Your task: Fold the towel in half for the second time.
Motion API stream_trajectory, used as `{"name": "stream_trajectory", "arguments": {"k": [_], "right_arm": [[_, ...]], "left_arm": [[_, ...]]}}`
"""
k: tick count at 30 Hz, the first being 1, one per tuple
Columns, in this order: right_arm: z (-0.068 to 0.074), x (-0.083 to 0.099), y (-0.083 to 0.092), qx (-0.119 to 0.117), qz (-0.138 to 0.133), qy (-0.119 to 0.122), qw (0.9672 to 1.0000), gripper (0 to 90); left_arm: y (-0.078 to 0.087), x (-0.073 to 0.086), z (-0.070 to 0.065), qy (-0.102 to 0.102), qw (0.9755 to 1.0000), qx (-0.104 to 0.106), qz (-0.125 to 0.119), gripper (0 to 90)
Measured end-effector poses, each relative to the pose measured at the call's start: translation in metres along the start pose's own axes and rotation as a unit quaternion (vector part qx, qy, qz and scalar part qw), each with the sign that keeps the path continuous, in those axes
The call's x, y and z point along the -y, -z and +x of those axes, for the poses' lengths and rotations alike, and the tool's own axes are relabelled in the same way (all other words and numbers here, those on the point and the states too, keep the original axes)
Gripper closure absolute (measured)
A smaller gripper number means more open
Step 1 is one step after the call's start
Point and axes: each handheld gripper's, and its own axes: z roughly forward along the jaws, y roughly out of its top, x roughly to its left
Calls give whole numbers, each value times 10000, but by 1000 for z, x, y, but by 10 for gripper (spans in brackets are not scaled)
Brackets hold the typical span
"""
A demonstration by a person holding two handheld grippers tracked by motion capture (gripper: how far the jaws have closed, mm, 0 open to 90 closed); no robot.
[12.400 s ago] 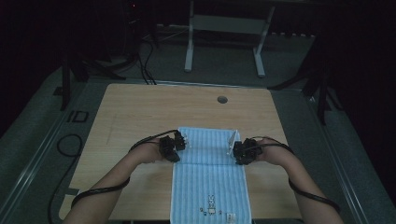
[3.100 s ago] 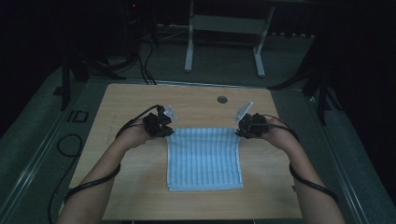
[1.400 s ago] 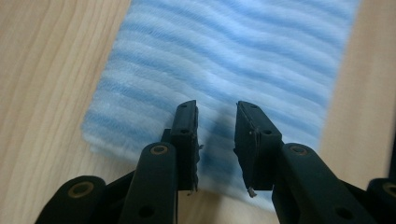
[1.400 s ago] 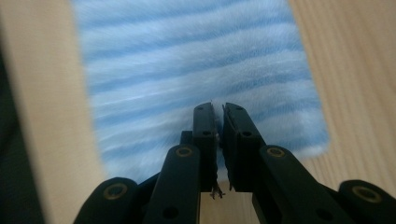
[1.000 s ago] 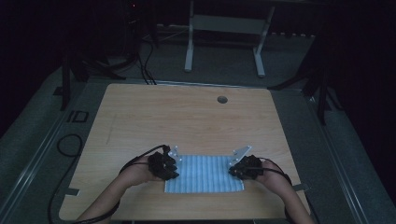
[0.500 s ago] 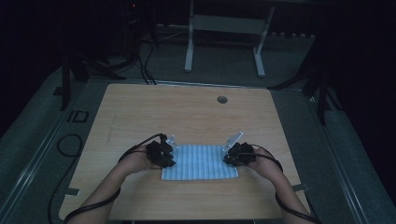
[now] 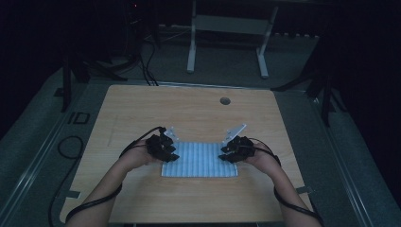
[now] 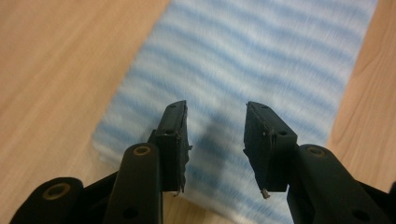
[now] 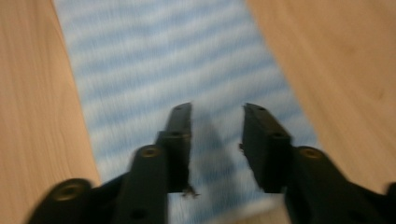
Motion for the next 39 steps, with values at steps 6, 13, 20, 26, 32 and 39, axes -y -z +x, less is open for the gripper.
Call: {"name": "stream_trajectory", "arguments": {"k": [6,13,20,26,32,39], "right_arm": [[3,-10,-2,203,-457,-25,9987,377],[8,-4,-6,297,-894,-212,9953,207],[13,6,-12,601,-1044,-304,9923,143],[11,26,-7,826,-1265,-635,9865,142],[6,56,8,1059,-1625,-912,9768,139],[0,90,22,1406,-1691,-1301,9668,136]], "left_arm": [[-4,-4,-6,162,9994,-178,-260,352],[-11,2,-9,275,9980,-441,-350,141],[-12,10,-11,321,9961,-700,-438,27],[-11,29,-8,483,9942,-675,-678,27],[2,51,-4,726,9878,-778,-1135,27],[17,75,-2,880,9810,-877,-1491,28]]}}
